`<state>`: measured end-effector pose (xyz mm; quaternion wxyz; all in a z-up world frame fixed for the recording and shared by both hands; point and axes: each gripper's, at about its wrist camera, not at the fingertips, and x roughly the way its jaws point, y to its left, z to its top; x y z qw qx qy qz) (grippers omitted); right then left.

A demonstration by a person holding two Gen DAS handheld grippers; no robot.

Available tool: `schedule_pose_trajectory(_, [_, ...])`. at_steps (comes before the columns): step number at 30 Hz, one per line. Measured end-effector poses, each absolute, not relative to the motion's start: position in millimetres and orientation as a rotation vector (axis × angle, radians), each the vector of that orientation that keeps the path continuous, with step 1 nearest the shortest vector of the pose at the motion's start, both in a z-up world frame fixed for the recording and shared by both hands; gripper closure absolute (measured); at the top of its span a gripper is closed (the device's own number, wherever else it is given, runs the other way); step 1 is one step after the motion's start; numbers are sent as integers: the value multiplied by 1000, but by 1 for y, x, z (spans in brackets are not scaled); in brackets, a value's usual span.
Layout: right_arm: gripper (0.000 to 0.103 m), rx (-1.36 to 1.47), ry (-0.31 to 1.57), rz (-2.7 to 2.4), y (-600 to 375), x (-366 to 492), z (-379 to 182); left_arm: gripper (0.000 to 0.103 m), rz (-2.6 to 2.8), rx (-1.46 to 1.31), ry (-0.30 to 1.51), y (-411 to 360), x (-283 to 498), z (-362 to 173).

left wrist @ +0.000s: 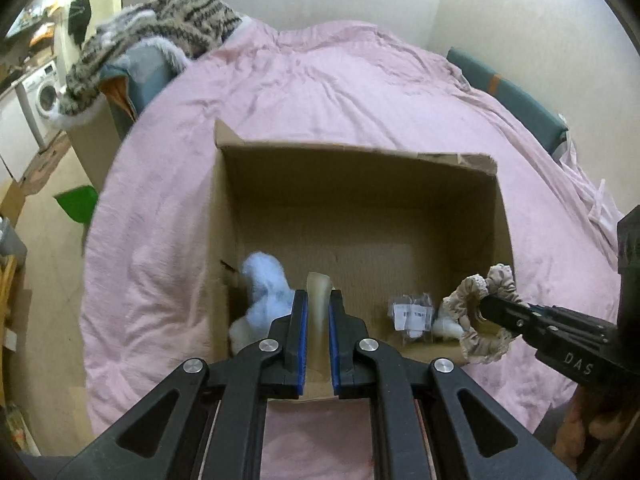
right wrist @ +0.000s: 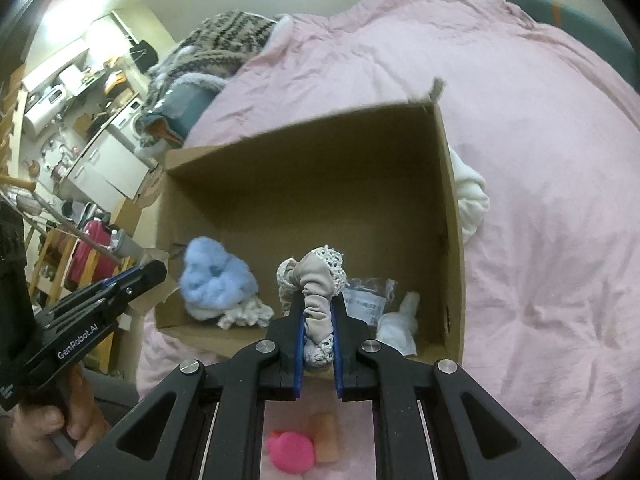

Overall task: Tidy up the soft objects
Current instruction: 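Grasp the grey lace scrunchie with the right tool and carry both toward the box, then open both tools over the box to drop the sponge and scrunchie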

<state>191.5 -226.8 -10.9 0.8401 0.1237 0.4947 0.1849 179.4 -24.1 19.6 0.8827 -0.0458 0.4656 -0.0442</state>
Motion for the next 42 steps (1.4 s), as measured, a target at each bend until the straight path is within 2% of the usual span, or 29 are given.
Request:
schedule_pose_trajectory(5, [90, 254, 1087, 377, -225, 194, -31, 94, -114, -98, 1007, -29, 181, -5])
schedule_pose_trajectory(17, [90, 201, 1119, 362, -211, 198, -47, 92, -49, -78, 1060, -28, 189, -21])
schedule_pose_trajectory(23, [90, 218, 1127, 366, -211, 200, -50, 89, -56, -94, 1073, -27, 191, -22])
schedule_pose_trajectory(27, [90, 235, 1126, 374, -213, 200, -51, 81, -64, -89, 1076, -30, 190, -22])
schedule_pose_trajectory(32, [89, 236, 1102, 393, -213, 198, -46, 78, -80, -89, 1077, -32, 189, -20])
schedule_pose_trajectory(35, [86, 240, 1091, 394, -213, 197, -45, 67, -83, -86, 1063, -34, 187, -17])
schedule_pose_trajectory(37, [84, 248, 1086, 392, -216, 197, -45, 52, -81, -84, 1050, -34, 186, -15])
schedule_pose_trajectory(40, [84, 250, 1077, 387, -217, 196, -44, 46, -73, -83, 1029, -35, 184, -10])
schedule_pose_trajectory(42, [78, 262, 1067, 387, -219, 196, -43, 42, -76, -85, 1025, -36, 182, -9])
